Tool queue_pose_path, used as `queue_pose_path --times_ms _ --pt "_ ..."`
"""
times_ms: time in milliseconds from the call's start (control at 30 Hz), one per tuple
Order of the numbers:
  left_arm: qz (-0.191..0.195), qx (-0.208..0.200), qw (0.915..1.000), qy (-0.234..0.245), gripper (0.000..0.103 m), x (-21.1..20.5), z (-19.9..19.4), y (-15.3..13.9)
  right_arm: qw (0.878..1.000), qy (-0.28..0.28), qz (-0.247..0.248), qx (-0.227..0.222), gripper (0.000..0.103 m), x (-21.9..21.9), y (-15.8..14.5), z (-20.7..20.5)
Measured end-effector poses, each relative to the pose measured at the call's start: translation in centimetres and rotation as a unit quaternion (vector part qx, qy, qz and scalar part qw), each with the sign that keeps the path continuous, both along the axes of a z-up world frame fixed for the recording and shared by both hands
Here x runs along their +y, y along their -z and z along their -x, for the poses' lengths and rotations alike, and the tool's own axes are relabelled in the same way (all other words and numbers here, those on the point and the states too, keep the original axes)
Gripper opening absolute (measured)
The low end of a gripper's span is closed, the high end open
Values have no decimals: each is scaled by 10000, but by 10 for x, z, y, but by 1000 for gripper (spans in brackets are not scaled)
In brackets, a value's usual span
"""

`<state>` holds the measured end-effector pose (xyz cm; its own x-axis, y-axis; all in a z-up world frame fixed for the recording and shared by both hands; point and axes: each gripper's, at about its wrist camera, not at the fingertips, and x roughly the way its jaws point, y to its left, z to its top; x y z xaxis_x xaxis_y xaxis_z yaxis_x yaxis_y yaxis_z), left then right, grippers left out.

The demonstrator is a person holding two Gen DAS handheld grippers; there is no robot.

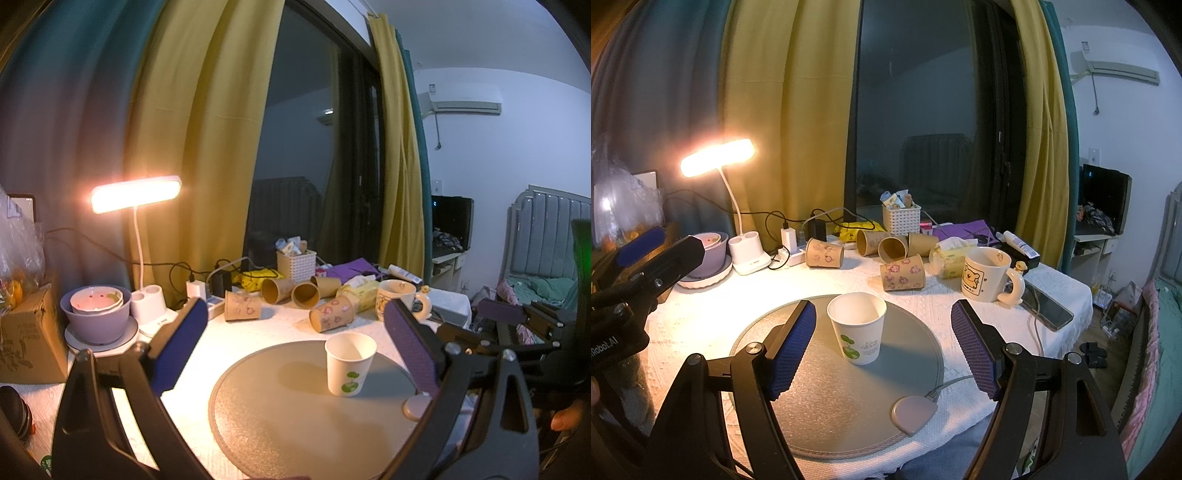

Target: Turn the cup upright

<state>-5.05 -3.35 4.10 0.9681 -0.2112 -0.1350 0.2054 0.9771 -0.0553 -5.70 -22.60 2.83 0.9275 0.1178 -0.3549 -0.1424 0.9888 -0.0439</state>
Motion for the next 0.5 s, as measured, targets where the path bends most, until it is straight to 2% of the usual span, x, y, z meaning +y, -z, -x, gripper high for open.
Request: queue_pose_path --times_ms 433,500 --pt "-21 -73 10000 -24 97 -1 2 4 10000 -6 -4 6 79 -1 -1 -1" --pt "87 -115 9999 32 97 1 3 6 10000 -12 11 4 79 0 0 -1"
